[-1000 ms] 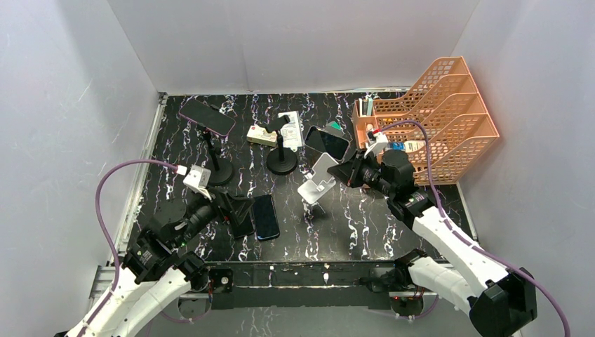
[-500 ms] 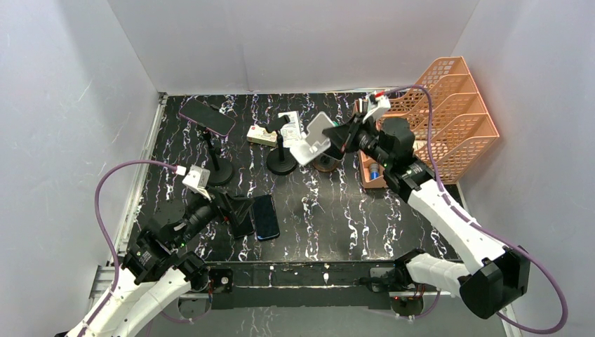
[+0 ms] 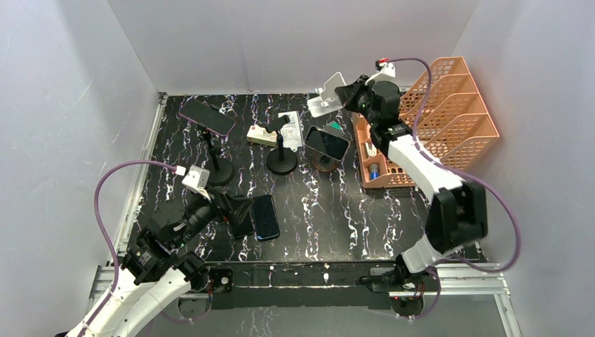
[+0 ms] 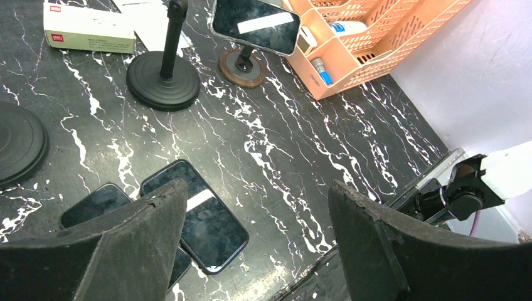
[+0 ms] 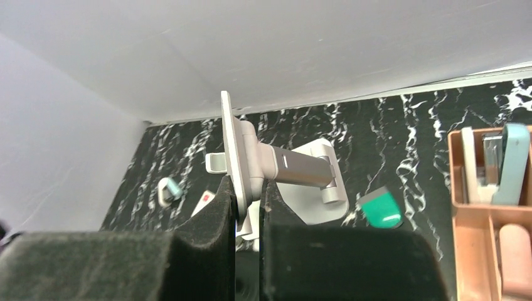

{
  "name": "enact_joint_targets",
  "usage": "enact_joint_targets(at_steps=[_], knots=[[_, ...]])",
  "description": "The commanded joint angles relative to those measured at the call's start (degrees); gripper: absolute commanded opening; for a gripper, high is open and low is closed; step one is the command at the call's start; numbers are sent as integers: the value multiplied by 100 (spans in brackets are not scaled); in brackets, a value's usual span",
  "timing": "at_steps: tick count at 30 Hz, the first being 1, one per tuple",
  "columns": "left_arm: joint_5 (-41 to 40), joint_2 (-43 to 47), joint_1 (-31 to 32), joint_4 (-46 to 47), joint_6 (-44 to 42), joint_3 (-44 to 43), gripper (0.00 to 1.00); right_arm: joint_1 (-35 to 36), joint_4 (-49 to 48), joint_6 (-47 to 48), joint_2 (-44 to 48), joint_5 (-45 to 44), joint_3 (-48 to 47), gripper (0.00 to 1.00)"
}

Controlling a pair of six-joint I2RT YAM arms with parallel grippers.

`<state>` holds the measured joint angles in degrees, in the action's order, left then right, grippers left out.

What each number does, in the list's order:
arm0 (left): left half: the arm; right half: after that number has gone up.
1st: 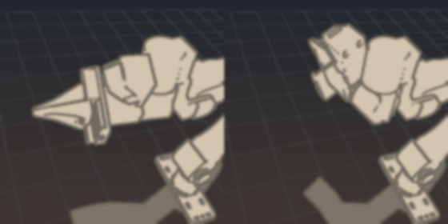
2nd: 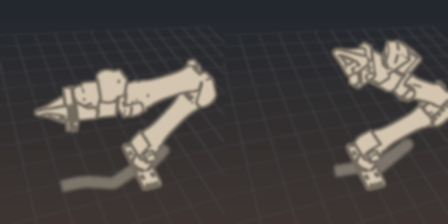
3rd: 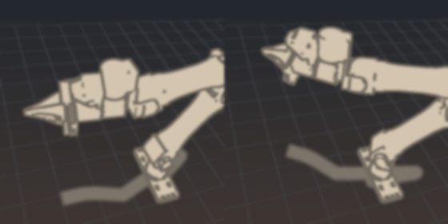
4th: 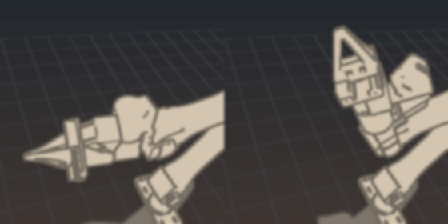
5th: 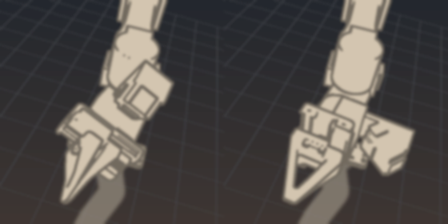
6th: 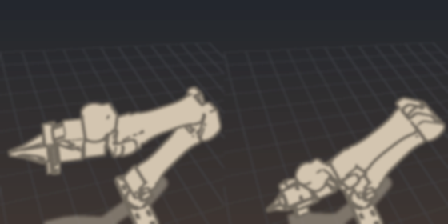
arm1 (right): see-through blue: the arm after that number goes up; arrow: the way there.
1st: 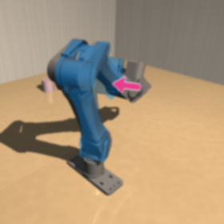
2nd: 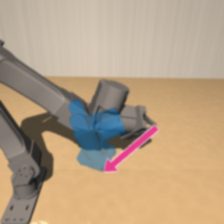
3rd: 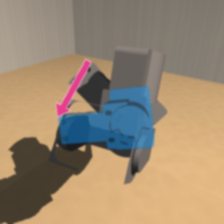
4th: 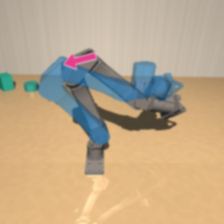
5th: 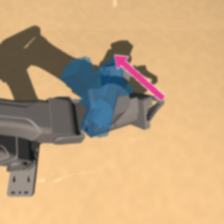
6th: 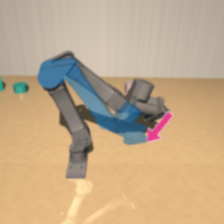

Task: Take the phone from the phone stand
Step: Place the phone stand at the center of the board.

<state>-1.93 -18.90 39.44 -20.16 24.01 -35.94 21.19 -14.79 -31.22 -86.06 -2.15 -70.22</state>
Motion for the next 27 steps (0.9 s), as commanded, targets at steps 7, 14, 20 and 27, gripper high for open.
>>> enact_joint_targets(at_steps=[7, 14, 20, 27], knots=[[-104, 167, -18, 73, -67, 70, 79, -458, -1548, -257, -2131, 937, -1587, 1], [-1, 45, -17, 78, -98, 55, 79, -464, -1537, -408, -3276, 1477, -2287, 1], [-8, 76, -16, 87, -103, 62, 79, -458, -1302, -396, -3695, 1835, -2510, 1], [6, 88, -15, 95, -114, 61, 79, -464, -1201, -317, -3784, 1954, -2239, 1]])
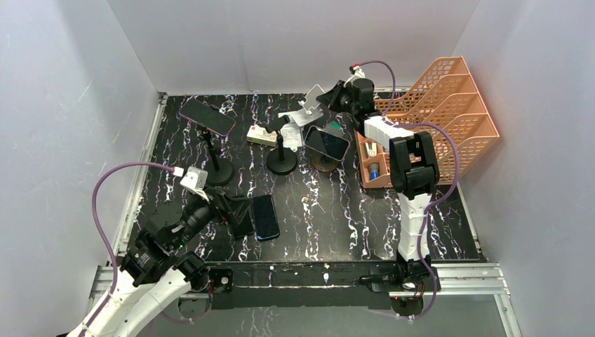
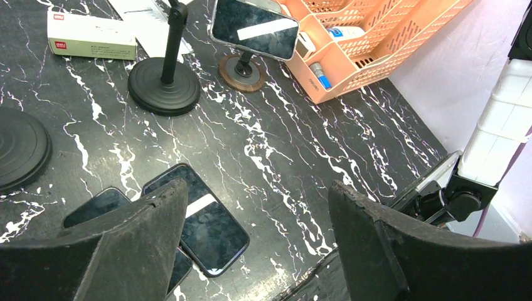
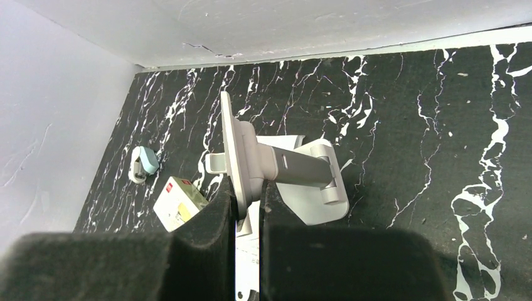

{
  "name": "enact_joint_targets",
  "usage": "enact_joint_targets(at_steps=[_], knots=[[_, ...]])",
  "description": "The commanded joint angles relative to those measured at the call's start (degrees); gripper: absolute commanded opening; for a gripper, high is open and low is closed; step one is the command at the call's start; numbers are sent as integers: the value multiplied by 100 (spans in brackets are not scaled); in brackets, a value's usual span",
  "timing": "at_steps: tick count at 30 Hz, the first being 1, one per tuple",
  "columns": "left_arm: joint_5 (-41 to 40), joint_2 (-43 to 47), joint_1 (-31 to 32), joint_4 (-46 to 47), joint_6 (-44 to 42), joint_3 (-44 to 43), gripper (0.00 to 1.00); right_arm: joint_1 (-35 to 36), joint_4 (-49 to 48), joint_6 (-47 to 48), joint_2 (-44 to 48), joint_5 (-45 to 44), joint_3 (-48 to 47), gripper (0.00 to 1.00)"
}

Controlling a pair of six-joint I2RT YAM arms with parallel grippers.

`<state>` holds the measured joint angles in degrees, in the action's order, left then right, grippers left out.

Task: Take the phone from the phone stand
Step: Place the phone stand at the center of the board.

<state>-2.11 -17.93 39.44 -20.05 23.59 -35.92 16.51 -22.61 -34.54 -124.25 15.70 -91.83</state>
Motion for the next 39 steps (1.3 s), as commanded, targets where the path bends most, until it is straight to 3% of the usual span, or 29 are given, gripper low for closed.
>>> enact_joint_targets(at_steps=[1, 24, 28, 30, 39], knots=[[26, -8, -16, 81, -73, 64, 79, -3, -399, 48, 35, 169, -38, 1], [18, 123, -15, 88, -70, 68, 79, -257, 34, 491, 638, 362, 999, 1], [26, 130, -15, 87, -66, 69, 79, -306, 194, 484, 718, 442, 954, 38], [27, 137, -16, 85, -65, 70, 79, -320, 233, 469, 777, 432, 933, 49], [0, 166, -15, 82, -56, 72, 79, -513, 407, 164, 1202, 670, 646, 66]])
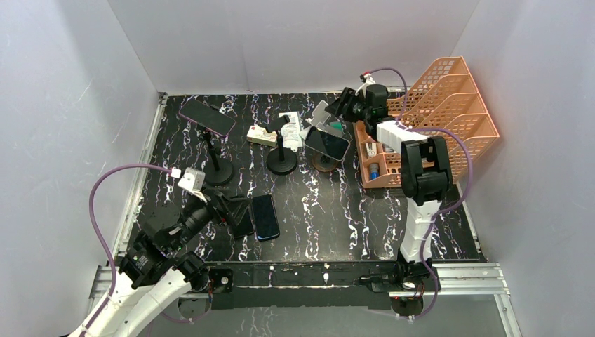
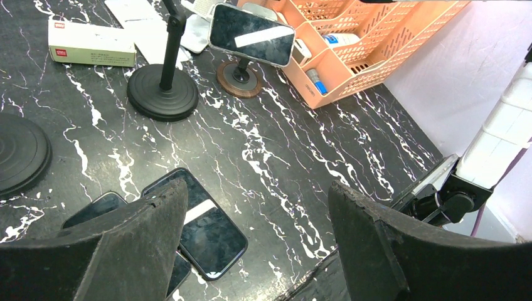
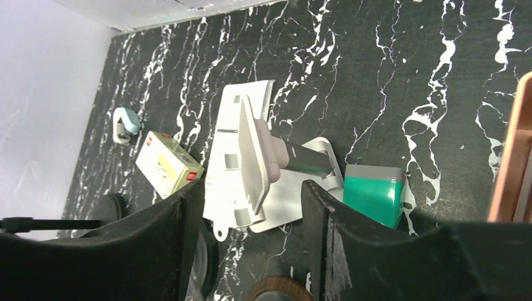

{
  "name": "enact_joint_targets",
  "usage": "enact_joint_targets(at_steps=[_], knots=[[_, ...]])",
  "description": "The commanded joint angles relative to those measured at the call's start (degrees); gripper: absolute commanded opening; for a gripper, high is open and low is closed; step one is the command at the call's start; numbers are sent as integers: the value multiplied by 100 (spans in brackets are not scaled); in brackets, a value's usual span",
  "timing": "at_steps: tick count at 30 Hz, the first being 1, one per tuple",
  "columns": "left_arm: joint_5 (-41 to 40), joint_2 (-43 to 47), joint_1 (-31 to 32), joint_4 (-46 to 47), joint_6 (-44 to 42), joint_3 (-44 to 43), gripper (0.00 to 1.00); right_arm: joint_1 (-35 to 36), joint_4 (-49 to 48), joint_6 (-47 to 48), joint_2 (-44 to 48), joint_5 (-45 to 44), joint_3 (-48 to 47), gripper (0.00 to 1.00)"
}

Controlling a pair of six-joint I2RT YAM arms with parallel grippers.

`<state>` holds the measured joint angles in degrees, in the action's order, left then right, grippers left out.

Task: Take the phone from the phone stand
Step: Place the phone stand at the center of the board.

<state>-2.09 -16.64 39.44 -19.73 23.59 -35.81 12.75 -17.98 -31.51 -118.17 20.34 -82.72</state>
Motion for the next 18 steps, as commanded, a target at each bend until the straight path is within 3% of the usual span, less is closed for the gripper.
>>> enact_joint_targets(at_steps=[1, 7, 12, 18], knots=[[0, 38, -15, 49, -56, 65, 79, -169, -50, -157, 712, 248, -253, 67], [37, -10, -18, 56, -61, 51, 79, -270, -175, -415, 1538, 520, 284, 72], [42, 11, -16, 50, -65, 56, 79, -281, -530, -800, 2525, 471, 1397, 71], [-131, 12, -17, 26, -38, 54, 79, -261, -867, -1477, 3932, -218, 2998, 70]])
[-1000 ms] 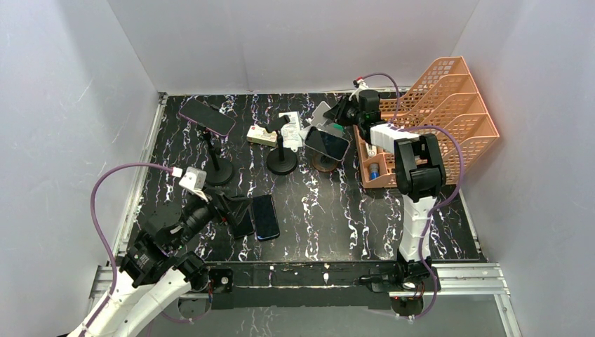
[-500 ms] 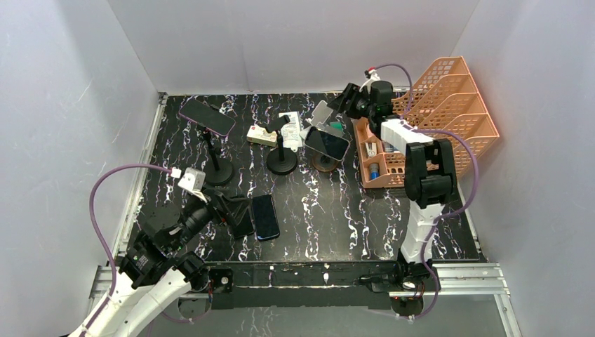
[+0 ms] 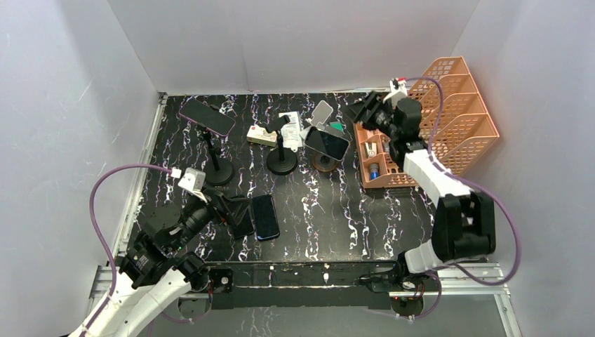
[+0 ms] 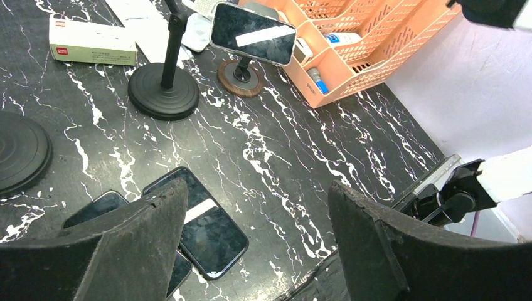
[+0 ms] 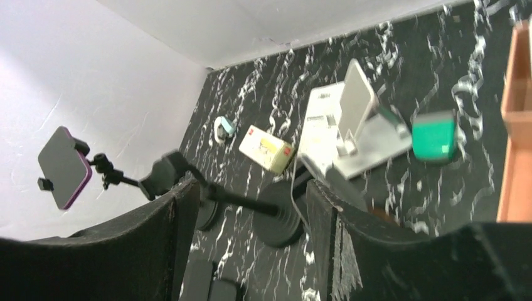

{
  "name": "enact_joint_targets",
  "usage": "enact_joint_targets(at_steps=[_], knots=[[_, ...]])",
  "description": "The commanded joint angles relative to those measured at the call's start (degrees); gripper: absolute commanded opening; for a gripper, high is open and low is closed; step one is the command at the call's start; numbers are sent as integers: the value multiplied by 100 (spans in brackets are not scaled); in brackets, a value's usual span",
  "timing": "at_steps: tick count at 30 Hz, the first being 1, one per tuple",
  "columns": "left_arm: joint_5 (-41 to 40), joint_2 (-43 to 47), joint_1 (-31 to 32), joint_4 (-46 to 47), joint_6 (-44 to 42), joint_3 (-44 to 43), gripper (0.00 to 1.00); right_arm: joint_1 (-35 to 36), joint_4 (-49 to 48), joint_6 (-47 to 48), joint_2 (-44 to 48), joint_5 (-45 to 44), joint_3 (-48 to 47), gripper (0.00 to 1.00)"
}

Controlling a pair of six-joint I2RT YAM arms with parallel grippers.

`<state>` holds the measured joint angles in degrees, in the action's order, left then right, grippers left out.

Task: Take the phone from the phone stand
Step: Place the phone stand at the center of the board, then remove the phone from the phone stand.

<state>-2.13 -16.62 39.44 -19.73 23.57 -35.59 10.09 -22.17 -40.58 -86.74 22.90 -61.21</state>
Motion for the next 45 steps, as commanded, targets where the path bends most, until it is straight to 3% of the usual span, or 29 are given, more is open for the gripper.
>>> enact_joint_targets(at_steps=[1, 4, 9, 22, 45], knots=[[-174, -1, -16, 0, -17, 20, 79, 19, -579, -658, 1021, -602, 1158, 70], [-246, -90, -15, -78, 39, -32, 79, 18, -807, -588, 1482, -712, 1758, 70], [-156, -251, -15, -125, 38, -79, 79, 12, -319, -81, 1467, 99, 1872, 70], [13, 18, -17, -36, -18, -3, 79, 18, -1950, 146, 542, 285, 2855, 67], [134, -201, -15, 21, -90, -9, 79, -24, -2459, 413, -587, 401, 2417, 59]])
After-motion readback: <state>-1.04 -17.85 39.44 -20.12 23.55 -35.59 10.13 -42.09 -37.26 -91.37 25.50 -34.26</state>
